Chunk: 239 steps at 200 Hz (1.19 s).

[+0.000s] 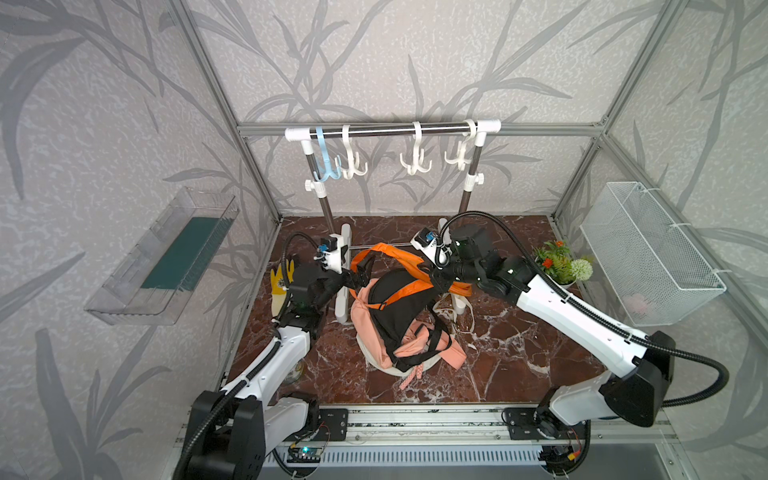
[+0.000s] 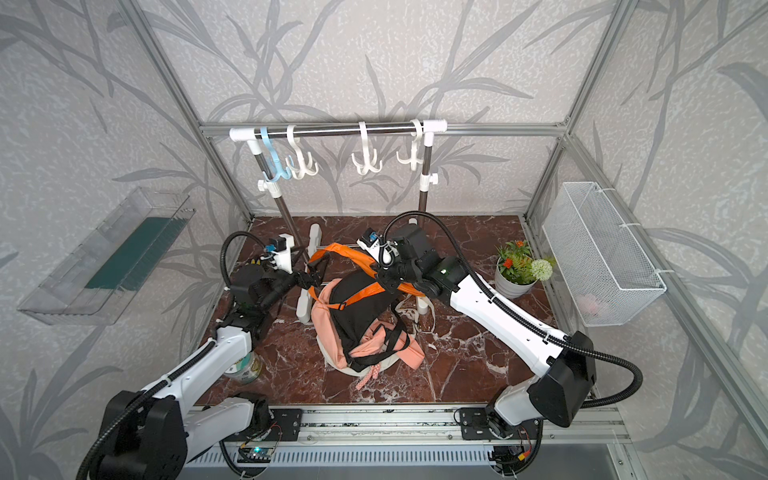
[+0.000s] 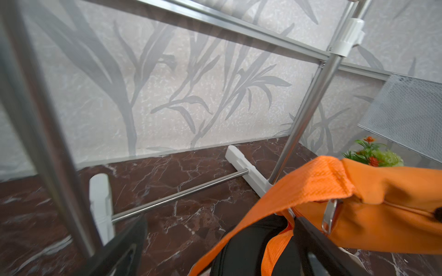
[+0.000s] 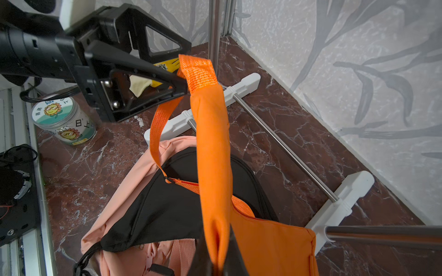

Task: Hang the bag on a hook
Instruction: Pick up the bag from the bag, then hang the bag on the hook.

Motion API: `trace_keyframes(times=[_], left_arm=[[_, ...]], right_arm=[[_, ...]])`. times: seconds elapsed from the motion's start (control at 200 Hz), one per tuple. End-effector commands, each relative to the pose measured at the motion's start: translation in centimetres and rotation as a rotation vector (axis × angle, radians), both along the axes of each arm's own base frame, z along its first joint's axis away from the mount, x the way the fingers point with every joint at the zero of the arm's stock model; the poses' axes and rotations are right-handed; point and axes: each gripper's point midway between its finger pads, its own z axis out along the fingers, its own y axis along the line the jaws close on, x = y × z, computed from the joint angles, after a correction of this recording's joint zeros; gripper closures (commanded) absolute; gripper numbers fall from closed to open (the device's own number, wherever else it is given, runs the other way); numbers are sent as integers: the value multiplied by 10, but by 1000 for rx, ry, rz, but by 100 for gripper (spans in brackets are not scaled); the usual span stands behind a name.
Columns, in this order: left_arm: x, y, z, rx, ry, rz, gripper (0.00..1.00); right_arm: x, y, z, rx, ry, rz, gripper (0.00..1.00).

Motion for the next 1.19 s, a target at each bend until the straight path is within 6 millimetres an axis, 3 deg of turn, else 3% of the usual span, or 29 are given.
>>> trace_keyframes(times=[0.0,0.09,0.185,0.275,0.33,0.41,0.44,0.46,0.48,0.57,0.665,0.845,1.035,1.19], left_arm=[[5,-6,4,82,-125,-27,2],[18,-4,-19,130,-86,8,2],[36,12,-35,142,-70,129,4],[40,17,-31,111,-120,166,5],[42,12,-29,90,-124,141,13],[43,-1,-29,79,-104,63,40],[42,-6,-29,76,-95,29,60],[41,-10,-26,71,-94,9,87],[41,-11,-24,63,-91,0,100],[39,-15,0,-4,-103,-19,100],[37,-29,41,-46,-122,-85,100],[42,-80,102,-19,-58,-203,100],[36,-139,128,12,55,-333,100],[14,-172,142,33,33,-458,100]], right_arm=[[-11,-8,21,49,-20,30,97],[-14,-12,27,67,-24,32,97],[-15,-17,32,79,-31,25,97],[-16,-23,35,91,-27,12,97],[-19,-26,37,106,-19,12,97],[-18,-33,42,135,-12,-11,97],[-17,-37,44,148,-8,-28,97],[-15,-41,45,156,-5,-44,98],[-13,-45,48,167,-4,-62,99],[-4,-65,56,215,1,-140,100],[5,-85,64,251,-14,-228,100],[22,-114,84,301,-51,-372,100],[31,-141,104,368,-84,-500,100],[30,-158,123,392,-135,-555,100]])
